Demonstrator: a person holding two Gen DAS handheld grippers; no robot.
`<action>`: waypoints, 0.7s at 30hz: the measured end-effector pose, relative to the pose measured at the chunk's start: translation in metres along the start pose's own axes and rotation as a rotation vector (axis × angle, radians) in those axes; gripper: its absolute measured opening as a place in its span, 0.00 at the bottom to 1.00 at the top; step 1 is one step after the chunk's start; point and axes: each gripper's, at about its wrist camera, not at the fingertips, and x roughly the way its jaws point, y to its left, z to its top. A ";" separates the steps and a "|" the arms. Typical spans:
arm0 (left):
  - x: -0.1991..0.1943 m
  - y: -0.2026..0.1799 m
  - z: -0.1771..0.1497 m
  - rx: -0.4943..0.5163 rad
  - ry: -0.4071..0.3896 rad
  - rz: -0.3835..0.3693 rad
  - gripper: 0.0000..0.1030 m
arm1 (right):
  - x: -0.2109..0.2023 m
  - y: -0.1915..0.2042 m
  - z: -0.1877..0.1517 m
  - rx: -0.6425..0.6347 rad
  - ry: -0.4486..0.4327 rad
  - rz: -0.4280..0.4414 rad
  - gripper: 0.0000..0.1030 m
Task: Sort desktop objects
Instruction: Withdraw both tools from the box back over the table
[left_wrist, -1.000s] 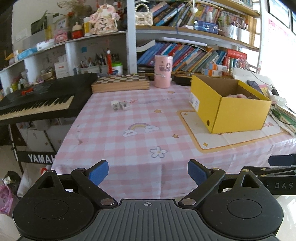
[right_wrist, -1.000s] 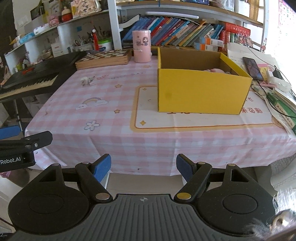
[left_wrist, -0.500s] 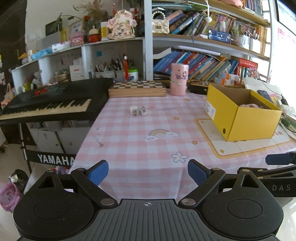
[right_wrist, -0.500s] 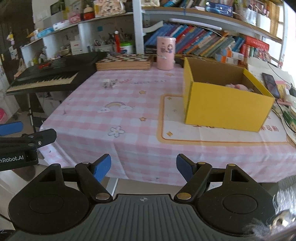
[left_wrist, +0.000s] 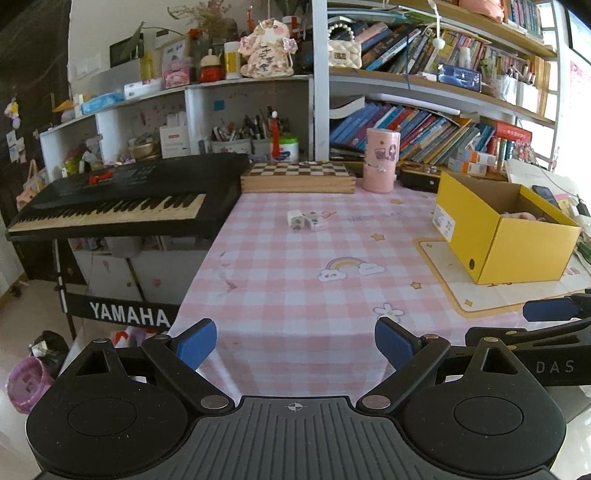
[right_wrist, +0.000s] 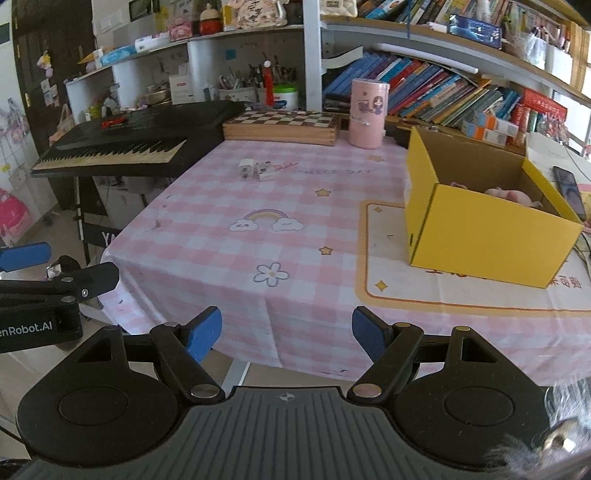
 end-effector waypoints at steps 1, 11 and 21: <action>0.001 0.001 0.001 -0.002 0.001 0.002 0.92 | 0.002 0.001 0.001 -0.003 0.003 0.005 0.74; 0.026 0.005 0.013 -0.005 0.011 0.030 0.92 | 0.030 0.007 0.020 -0.058 0.006 0.051 0.74; 0.064 0.005 0.042 -0.017 0.018 0.031 0.92 | 0.066 -0.003 0.057 -0.068 0.005 0.064 0.74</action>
